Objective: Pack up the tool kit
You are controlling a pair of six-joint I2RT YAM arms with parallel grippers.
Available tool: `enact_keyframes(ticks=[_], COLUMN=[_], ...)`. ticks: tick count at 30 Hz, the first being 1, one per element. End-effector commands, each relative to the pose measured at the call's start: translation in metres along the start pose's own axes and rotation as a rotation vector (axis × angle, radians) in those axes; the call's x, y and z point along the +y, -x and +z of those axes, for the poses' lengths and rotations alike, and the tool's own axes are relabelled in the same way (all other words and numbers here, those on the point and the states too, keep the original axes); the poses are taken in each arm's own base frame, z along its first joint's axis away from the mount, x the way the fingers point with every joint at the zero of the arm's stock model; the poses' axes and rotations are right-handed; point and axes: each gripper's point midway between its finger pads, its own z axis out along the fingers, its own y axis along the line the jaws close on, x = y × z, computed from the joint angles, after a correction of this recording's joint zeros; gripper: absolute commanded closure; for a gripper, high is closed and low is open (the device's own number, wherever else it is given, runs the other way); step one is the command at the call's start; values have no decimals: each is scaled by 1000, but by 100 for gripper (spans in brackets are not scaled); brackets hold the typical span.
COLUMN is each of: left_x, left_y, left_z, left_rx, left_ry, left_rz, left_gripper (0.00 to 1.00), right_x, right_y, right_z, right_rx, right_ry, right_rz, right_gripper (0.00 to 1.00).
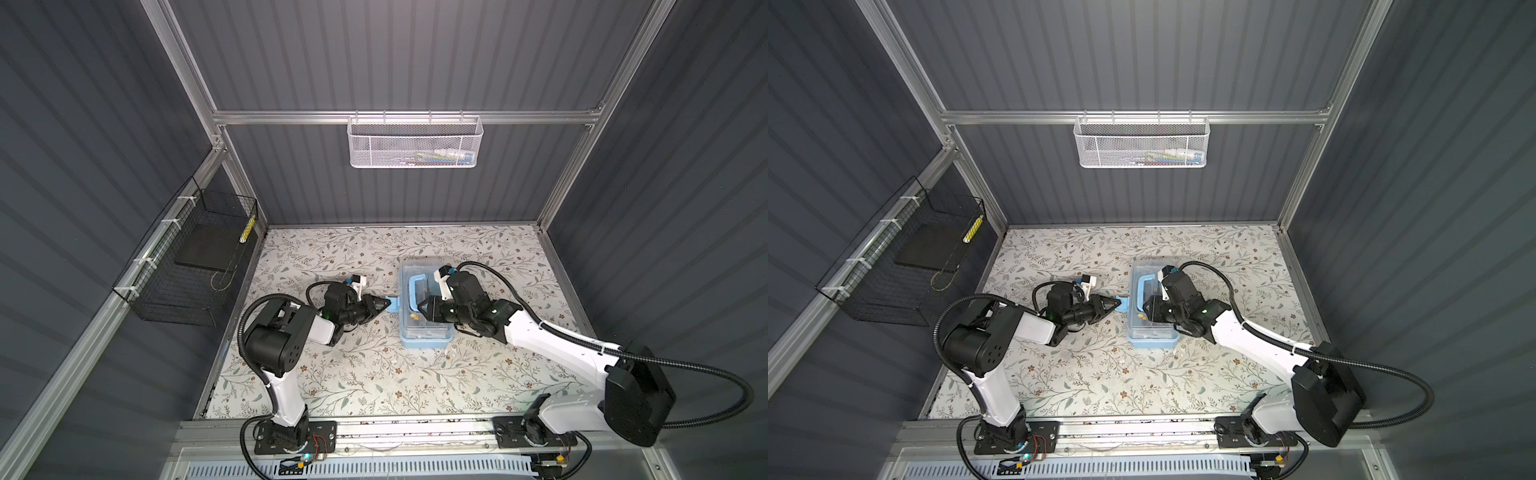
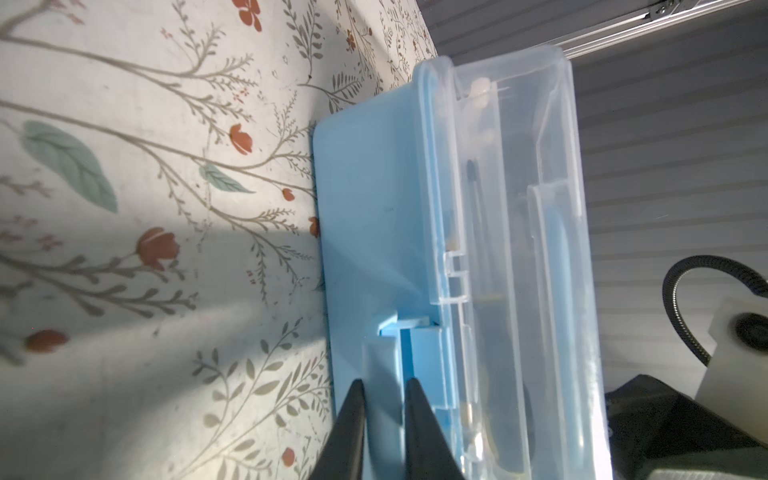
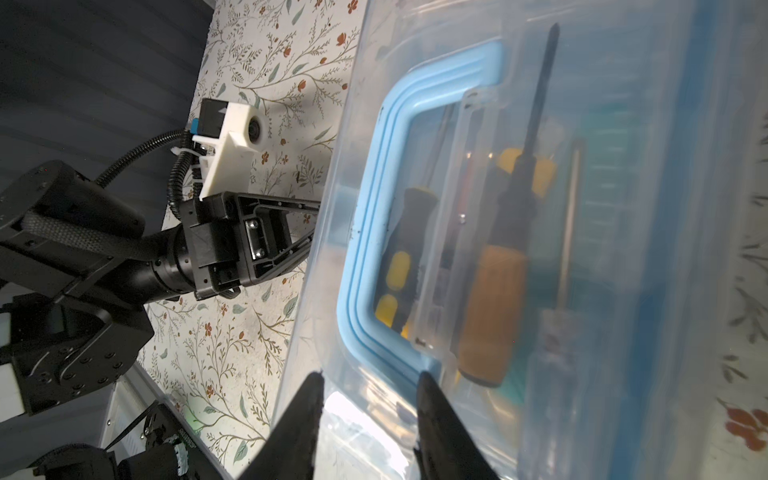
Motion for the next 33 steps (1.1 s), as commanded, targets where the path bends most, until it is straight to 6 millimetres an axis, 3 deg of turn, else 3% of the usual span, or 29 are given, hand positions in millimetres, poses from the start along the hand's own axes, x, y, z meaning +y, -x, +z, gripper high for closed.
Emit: enact_keyframes(ticks=[1, 12, 33], left_x=[-6, -18, -45], left_y=[2, 6, 14], left_z=[0, -6, -14], left_rx=[11, 13, 1], left_ry=[12, 24, 44], left_rz=[39, 70, 135], left_gripper=[81, 79, 79], right_x=[-1, -6, -8], right_y=[-9, -18, -18], right_z=[8, 17, 16], right_rx=[57, 97, 84], right_ry=[-5, -14, -19], right_rz=[-9, 0, 11], right_gripper=[61, 61, 61])
